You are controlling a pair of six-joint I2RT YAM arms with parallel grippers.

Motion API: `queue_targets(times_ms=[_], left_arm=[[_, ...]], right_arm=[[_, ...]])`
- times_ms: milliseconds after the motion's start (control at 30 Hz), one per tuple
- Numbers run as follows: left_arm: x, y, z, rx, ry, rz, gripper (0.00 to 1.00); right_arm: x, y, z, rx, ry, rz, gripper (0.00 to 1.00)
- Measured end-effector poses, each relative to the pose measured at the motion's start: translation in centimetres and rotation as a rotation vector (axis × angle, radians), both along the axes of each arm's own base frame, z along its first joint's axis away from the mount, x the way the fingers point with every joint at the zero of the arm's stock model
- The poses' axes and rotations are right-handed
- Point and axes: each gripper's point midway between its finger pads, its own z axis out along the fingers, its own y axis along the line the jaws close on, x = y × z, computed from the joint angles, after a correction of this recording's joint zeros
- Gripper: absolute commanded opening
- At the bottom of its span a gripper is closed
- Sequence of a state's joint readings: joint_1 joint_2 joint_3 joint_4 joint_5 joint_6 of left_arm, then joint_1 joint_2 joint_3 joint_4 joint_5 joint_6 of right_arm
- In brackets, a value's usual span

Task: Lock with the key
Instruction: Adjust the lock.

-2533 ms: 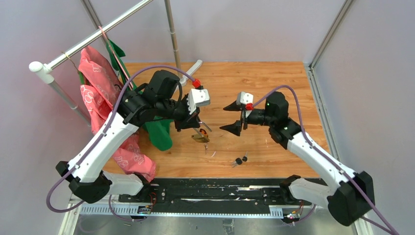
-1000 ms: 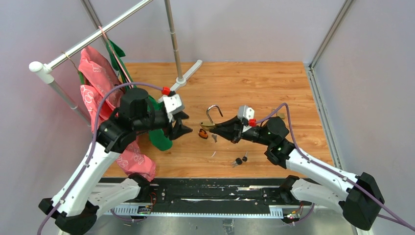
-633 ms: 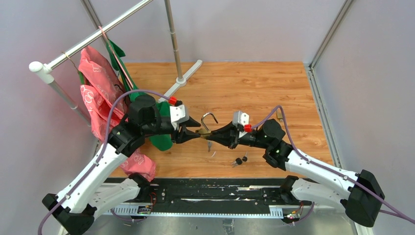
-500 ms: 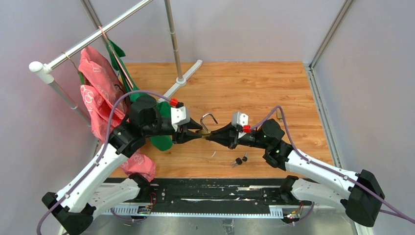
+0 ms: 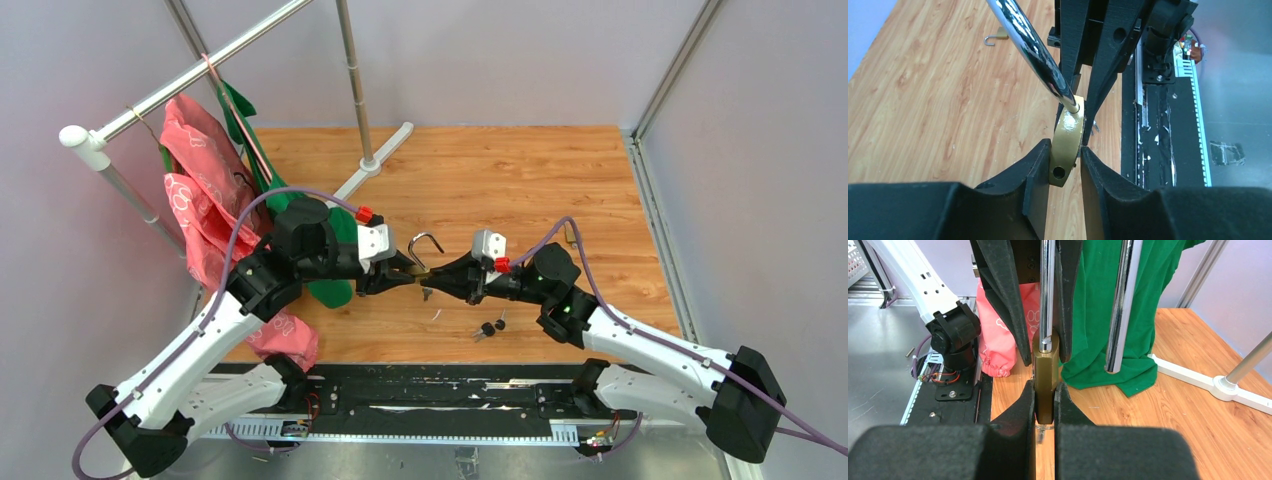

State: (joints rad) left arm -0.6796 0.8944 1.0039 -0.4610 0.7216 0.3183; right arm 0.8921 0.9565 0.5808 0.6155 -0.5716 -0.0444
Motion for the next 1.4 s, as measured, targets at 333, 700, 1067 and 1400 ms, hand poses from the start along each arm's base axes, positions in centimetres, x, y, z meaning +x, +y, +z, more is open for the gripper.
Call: queue_targets(times_ms=[333,700,1067,1400], left_arm=[[-0.3,-0.2,-0.8,0.019,0.035,-0.014,0.00],[1.0,1.0,-2.6,0.103,0.040,0.081,0.00],[-2.5,1.9,-5.1,0.197,0.022,-0.130,0.00],[-3.4,2.1,-5.6,0.216,0.009,-0.182,0.00]], right_arm=[[-0.2,0.0,-0.2,-0.008,-0.006,0.009,0.00],[0.5,-1.6,1.7,-0.052,0.004,-0.084,0.81],[-2.0,-4.8,8.8,-0.203,-0.271,-0.025,0.76],[-1.8,0.1,6.1,-0.411,-0.223,0.263,0.67]])
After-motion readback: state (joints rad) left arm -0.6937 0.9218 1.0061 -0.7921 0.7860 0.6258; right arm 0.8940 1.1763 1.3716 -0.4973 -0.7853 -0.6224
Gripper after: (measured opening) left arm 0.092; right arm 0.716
